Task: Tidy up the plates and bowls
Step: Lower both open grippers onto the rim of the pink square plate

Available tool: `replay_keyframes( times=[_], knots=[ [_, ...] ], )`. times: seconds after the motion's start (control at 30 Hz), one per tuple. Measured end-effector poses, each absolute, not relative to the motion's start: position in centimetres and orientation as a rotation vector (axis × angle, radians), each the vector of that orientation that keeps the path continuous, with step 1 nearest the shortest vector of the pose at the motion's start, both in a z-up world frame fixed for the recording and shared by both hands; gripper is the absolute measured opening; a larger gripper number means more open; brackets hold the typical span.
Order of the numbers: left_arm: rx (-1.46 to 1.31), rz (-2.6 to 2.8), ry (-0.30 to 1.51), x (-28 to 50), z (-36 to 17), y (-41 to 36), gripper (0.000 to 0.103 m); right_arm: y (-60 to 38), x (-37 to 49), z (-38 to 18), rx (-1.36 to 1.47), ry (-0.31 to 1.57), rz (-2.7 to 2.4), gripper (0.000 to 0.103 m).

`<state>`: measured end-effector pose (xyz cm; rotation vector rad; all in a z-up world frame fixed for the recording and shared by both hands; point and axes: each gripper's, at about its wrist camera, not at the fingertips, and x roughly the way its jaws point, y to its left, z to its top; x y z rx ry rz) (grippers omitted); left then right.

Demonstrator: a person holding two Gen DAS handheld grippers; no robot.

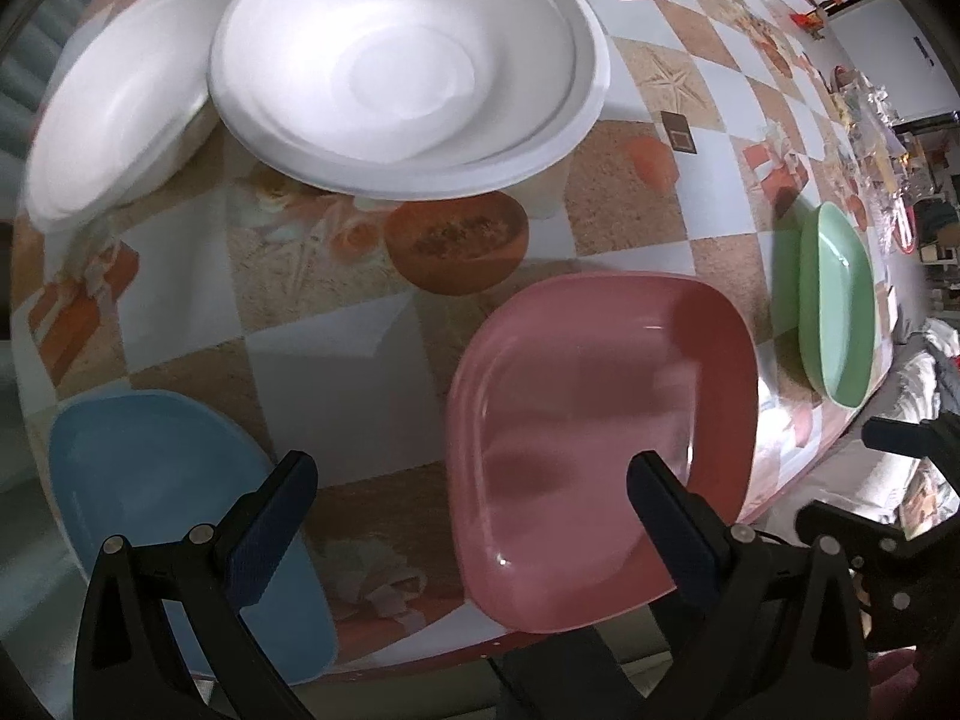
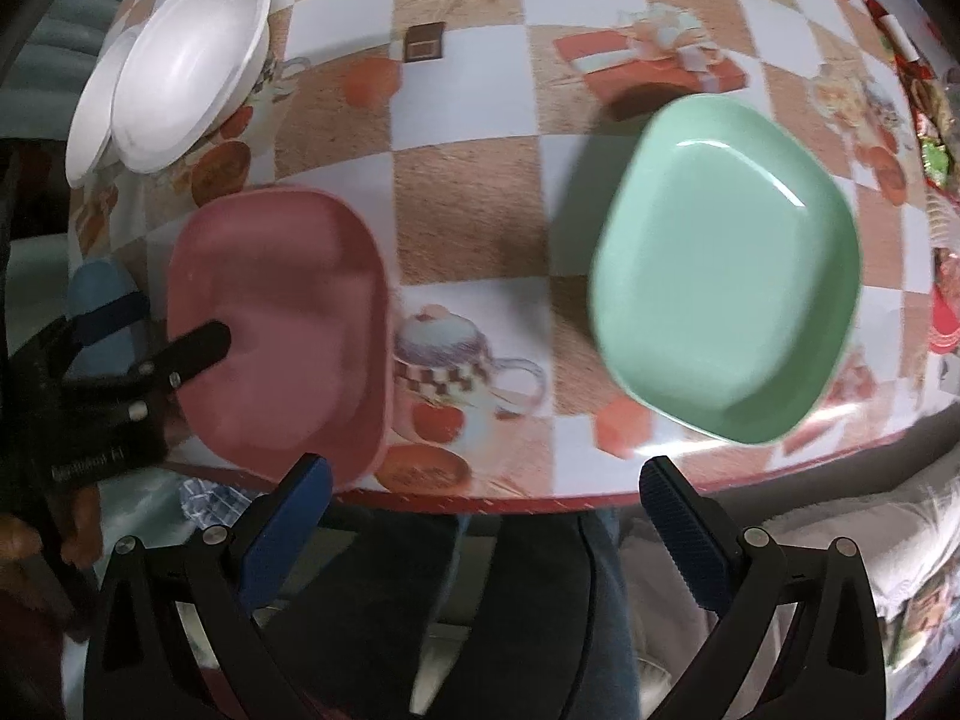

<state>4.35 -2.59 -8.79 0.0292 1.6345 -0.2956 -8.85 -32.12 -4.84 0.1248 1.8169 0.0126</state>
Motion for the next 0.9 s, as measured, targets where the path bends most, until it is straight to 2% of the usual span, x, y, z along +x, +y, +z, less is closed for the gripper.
replay_keyframes(
  times=[0.37, 0.63, 0.9],
  knots=[
    [0.152, -0.252, 1.635, 4.0, -9.5, -4.0, 0.103, -32.5, -10.1, -9.4, 0.326, 1.899, -0.048, 0.103],
    [0.183, -0.21, 1.601, 3.2, -9.4, -8.3, 0.103, -34.1, -9.6, -9.8, 0.32, 1.873, -0.143, 0.103],
    [0.151, -0.141, 1.618, 3.0, -10.9, -8.7, 0.103, -32.0, -7.9, -9.4, 0.308, 1.856, -0.11, 0.103]
  ],
)
